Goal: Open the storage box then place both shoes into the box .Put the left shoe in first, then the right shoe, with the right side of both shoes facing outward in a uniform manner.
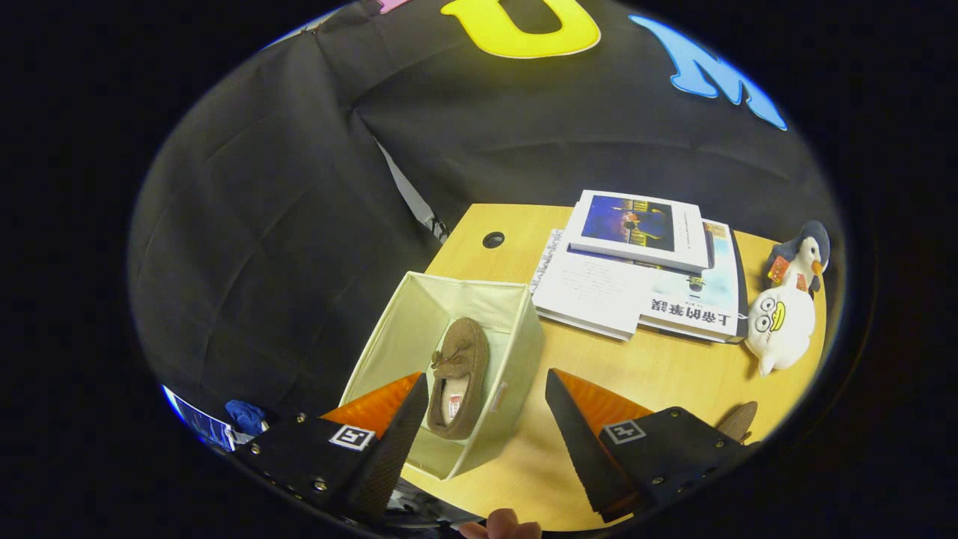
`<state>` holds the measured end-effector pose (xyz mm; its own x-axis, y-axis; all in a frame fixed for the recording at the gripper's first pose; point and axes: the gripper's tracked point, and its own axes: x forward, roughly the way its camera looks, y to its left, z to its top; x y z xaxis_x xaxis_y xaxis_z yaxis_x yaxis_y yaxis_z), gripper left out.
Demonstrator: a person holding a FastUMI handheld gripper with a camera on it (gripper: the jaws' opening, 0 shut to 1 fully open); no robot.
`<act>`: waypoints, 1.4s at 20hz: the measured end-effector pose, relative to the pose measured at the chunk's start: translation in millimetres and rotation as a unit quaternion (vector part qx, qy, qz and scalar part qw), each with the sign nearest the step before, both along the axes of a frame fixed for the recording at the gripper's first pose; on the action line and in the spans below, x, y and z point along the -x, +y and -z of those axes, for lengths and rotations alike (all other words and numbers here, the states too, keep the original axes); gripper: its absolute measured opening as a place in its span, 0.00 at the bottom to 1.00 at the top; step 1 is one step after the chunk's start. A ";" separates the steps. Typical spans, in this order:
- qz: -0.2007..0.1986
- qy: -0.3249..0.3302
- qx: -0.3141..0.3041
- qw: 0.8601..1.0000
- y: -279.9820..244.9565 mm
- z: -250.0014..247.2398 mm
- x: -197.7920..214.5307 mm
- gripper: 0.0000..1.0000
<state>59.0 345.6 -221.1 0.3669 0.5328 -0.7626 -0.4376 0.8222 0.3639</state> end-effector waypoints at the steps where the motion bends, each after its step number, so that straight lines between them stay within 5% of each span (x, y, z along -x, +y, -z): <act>1: 0.001 0.000 -0.002 1.000 -9.6 0.7 2.1 0.95; 13: 0.047 -0.002 0.020 0.999 -147.0 51.2 22.7 0.96; 28: 0.164 -0.001 0.100 0.981 -336.4 101.8 57.4 0.96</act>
<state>1.6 9.2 -322.9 0.4954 0.2245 -0.8391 -0.1376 0.9741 0.1793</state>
